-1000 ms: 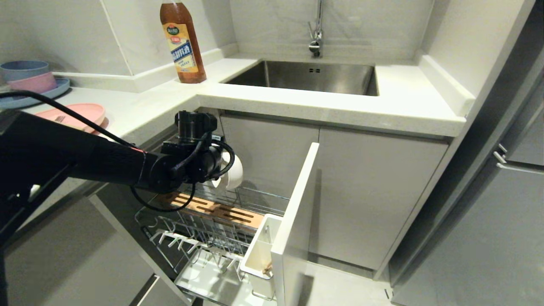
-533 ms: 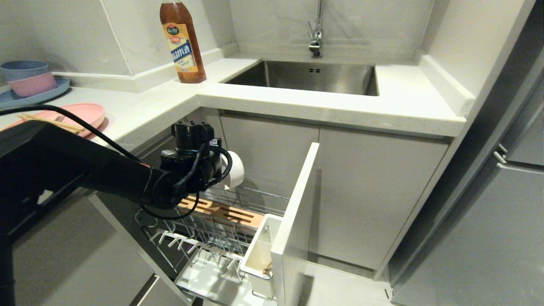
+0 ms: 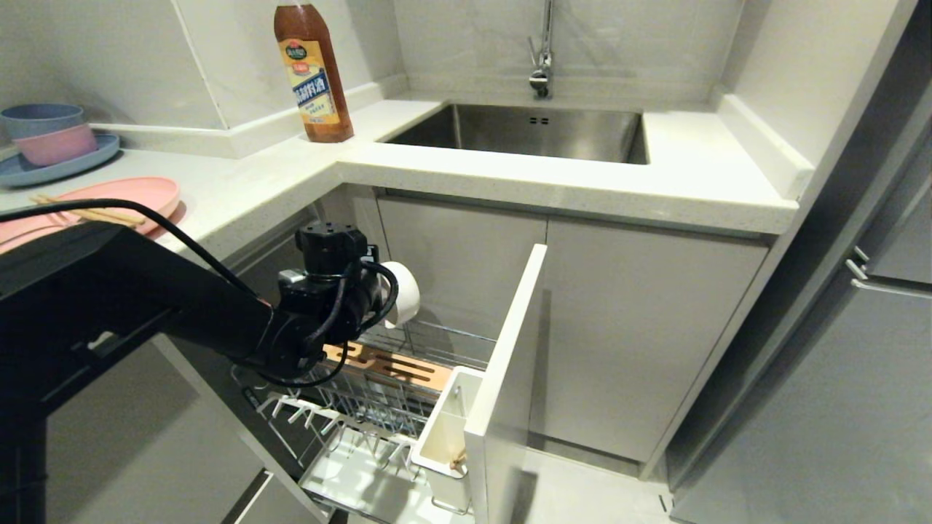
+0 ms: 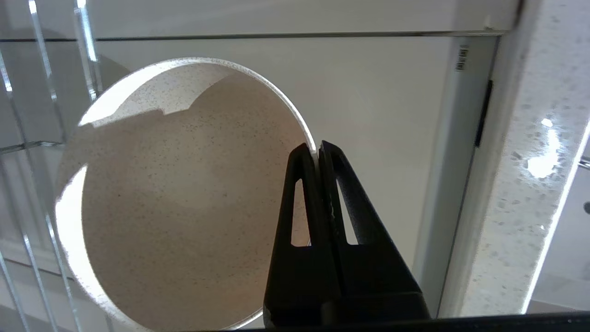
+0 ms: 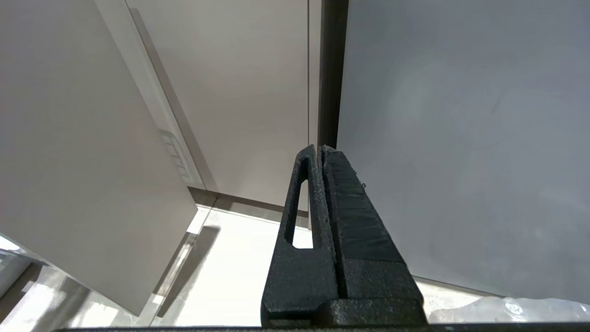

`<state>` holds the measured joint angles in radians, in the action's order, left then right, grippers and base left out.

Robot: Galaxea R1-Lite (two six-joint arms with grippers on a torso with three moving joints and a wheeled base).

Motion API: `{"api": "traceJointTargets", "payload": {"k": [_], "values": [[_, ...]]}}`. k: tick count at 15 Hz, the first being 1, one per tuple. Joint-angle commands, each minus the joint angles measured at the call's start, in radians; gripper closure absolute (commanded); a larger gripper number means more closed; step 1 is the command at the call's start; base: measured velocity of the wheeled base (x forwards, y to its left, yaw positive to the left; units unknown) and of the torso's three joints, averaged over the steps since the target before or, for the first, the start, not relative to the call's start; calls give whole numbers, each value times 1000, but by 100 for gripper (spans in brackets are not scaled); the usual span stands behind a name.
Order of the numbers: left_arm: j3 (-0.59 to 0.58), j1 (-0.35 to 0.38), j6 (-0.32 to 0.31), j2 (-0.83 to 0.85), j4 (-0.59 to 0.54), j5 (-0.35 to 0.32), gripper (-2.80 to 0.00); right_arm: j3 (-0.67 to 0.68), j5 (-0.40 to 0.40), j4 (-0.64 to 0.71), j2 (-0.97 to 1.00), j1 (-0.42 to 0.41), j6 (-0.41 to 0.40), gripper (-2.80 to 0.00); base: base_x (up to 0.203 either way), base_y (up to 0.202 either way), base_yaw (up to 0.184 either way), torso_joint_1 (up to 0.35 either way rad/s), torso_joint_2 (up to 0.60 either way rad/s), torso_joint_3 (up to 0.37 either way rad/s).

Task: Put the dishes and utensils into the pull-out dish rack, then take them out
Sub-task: Pick up the bowl and place it in the cupboard

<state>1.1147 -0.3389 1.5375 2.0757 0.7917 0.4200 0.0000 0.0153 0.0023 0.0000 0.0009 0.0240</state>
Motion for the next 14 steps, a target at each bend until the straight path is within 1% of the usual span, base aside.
{"api": "traceJointTargets", "payload": {"k": [1,4,5,6,9,14], "values": [[-9,0,12,6,4,4,0,3,0,0,1,0,0,0,0,0,0,0,0,0],[-32,1,36,4,1,20,0,2,0,1,0,1,0,0,0,0,0,0,0,0],[-38,1,39,4,1,20,0,2,0,1,0,1,0,0,0,0,0,0,0,0],[-44,1,56,6,0,20,0,2,0,0,0,0,0,0,0,0,0,0,0,0],[-50,2,60,11,1,16,0,2,0,1,0,0,0,0,0,0,0,0,0,0],[-63,-7,93,19,-2,12,0,3,0,1,0,1,0,0,0,0,0,0,0,0]]}}
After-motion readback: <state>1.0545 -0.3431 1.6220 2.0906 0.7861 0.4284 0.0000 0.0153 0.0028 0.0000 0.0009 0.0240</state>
